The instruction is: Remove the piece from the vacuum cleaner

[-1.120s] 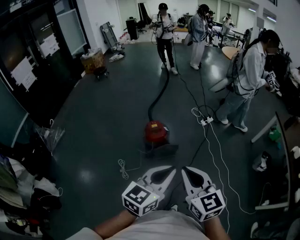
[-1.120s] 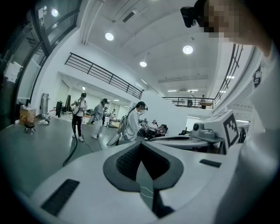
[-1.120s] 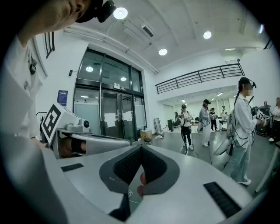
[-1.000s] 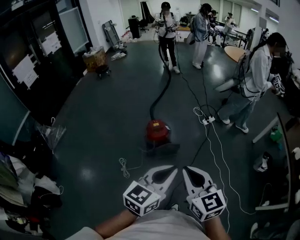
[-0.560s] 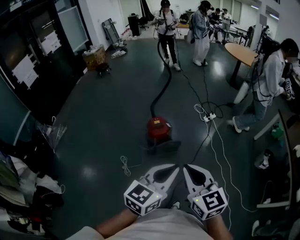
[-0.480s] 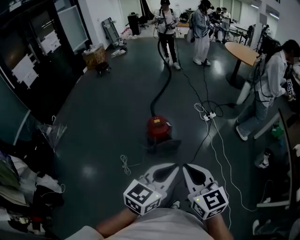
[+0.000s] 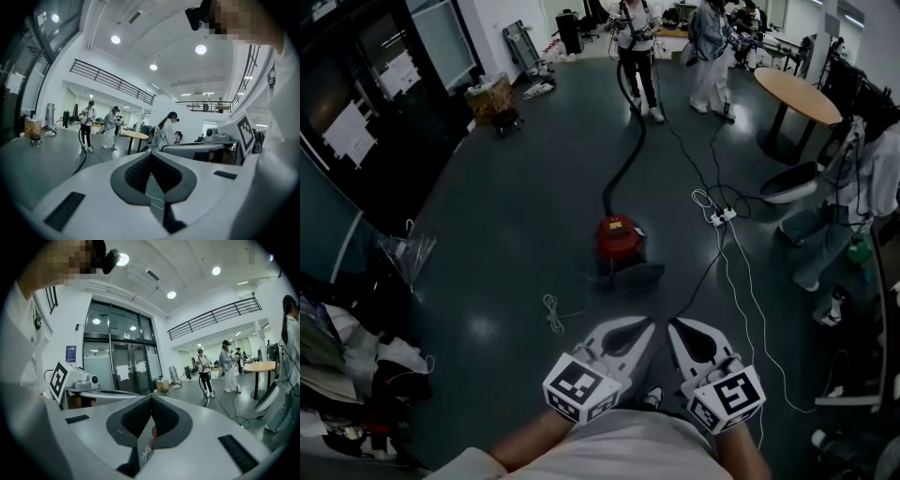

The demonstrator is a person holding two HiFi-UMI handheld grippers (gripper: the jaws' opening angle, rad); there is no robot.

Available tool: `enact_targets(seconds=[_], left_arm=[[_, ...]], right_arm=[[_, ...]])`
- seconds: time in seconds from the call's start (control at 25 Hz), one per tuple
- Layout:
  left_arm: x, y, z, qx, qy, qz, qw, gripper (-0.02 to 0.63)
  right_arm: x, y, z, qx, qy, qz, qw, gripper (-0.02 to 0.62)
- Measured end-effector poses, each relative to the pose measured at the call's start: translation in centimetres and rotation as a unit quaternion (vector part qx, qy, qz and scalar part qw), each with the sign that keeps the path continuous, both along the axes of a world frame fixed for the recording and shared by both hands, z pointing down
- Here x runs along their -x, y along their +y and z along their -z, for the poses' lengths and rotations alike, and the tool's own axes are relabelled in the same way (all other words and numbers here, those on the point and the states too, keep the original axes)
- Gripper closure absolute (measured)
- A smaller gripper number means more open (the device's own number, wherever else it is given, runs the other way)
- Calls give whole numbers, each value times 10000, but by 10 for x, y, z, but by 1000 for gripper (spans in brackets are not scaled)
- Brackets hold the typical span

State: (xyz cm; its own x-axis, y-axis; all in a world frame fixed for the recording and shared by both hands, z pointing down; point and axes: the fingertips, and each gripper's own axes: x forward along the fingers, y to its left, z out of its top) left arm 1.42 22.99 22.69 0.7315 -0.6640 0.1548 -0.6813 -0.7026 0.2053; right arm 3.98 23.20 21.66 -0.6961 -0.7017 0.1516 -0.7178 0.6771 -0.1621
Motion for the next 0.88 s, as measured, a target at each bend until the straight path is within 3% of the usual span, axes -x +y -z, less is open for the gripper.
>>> enact_targets(seconds=[0.6, 0.88], left_arm=[[-36, -2, -6, -19, -130, 420, 9990, 601], [-36, -18, -3, -45, -169, 575, 9982, 601]], right_arm=[[-45, -2, -14, -19, 44, 320, 9995, 578], [-49, -20, -15, -5, -24, 413, 9991, 578]])
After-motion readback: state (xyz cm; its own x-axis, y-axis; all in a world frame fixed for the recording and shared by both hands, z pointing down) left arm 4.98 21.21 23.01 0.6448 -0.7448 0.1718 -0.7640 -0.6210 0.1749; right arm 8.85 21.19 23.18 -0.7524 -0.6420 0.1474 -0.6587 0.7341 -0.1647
